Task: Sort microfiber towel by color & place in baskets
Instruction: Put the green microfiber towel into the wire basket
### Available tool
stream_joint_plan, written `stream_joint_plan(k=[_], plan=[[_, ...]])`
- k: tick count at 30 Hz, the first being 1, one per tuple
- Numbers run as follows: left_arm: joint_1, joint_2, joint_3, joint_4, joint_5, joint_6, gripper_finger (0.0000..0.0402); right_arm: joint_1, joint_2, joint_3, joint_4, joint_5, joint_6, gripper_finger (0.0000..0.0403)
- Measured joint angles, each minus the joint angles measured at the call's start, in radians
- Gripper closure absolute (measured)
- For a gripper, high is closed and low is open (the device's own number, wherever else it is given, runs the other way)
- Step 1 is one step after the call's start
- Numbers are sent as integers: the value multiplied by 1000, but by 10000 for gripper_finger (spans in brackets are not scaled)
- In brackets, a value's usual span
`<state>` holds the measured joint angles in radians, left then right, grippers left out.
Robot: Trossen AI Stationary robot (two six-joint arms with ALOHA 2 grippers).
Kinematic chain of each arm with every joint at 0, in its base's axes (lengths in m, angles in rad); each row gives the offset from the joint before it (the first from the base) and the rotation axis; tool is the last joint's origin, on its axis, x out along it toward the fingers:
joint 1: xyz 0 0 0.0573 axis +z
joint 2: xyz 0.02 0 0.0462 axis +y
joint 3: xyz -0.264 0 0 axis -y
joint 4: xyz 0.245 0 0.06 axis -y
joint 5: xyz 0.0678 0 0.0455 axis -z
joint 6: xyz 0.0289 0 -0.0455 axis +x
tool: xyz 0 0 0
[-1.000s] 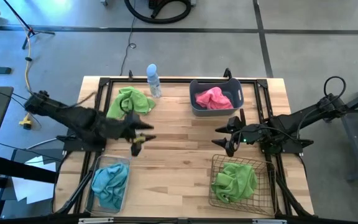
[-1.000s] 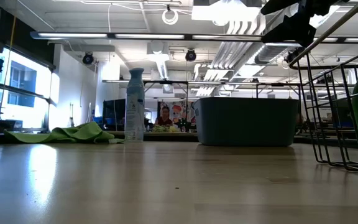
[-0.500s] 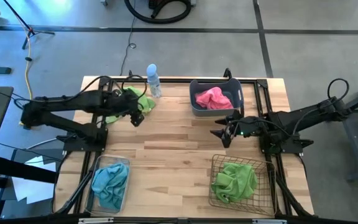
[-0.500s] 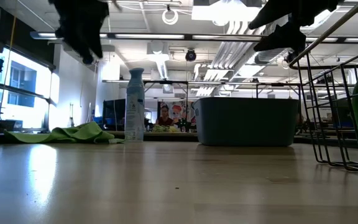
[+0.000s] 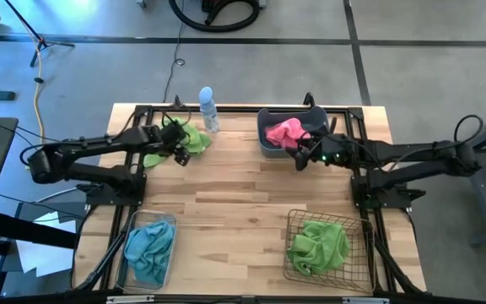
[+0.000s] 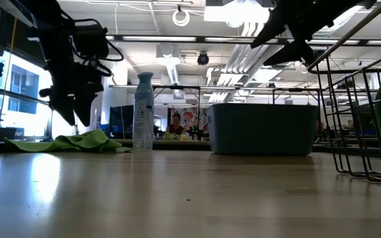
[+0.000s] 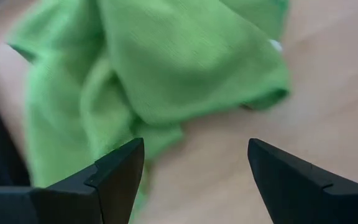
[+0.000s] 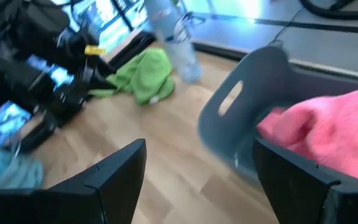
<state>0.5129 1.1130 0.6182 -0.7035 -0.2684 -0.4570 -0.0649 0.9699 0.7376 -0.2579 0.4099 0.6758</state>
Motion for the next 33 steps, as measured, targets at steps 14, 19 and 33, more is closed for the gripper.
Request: stream_joint_plan(k=[14, 19, 33], plan=[[354, 93, 3, 205, 134, 126, 126, -152, 0, 0, 53, -62, -20, 114], [366, 172, 3, 228, 131, 115, 126, -153, 0, 0, 53, -92, -48, 114], [341, 315, 6, 253, 74, 84, 126, -153, 0, 0, 52, -135, -67, 114]])
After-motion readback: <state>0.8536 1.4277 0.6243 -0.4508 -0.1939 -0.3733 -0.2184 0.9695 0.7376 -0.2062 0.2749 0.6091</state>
